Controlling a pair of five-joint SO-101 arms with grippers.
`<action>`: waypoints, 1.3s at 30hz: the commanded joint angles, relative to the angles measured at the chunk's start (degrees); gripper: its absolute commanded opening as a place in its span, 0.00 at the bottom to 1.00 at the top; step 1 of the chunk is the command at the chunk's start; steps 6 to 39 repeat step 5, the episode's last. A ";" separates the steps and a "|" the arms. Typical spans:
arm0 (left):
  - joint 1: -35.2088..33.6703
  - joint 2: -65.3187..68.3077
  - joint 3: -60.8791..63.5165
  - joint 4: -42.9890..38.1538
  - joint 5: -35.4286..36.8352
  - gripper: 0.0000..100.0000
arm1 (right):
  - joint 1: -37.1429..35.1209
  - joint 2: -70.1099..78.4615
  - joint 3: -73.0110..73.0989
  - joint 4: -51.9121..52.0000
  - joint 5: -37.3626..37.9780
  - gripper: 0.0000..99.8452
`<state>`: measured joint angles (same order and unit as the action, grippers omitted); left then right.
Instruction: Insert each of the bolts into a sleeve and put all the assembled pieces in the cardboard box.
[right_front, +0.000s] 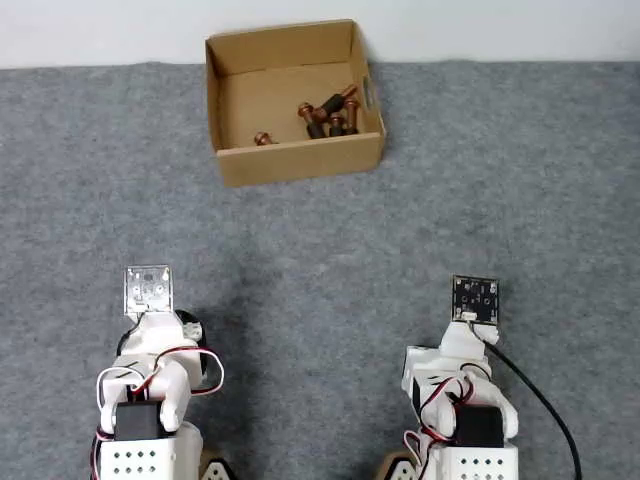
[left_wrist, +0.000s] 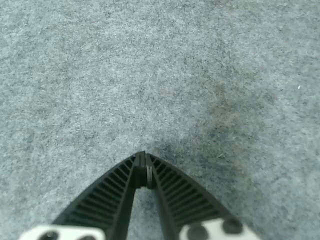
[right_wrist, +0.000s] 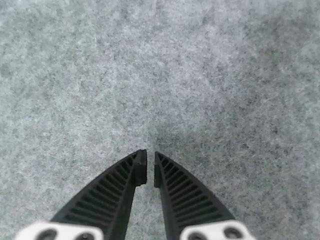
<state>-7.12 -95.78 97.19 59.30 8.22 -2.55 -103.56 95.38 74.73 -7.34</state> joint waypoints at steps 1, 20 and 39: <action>-0.44 -0.44 -0.31 0.18 -0.35 0.01 | 0.75 -0.40 1.05 0.13 0.62 0.03; -0.44 -0.44 -0.31 0.18 -0.35 0.01 | 0.75 -0.40 1.05 0.13 0.62 0.03; -0.44 -0.44 -0.31 0.18 -0.35 0.01 | 0.75 -0.40 1.05 0.13 0.62 0.03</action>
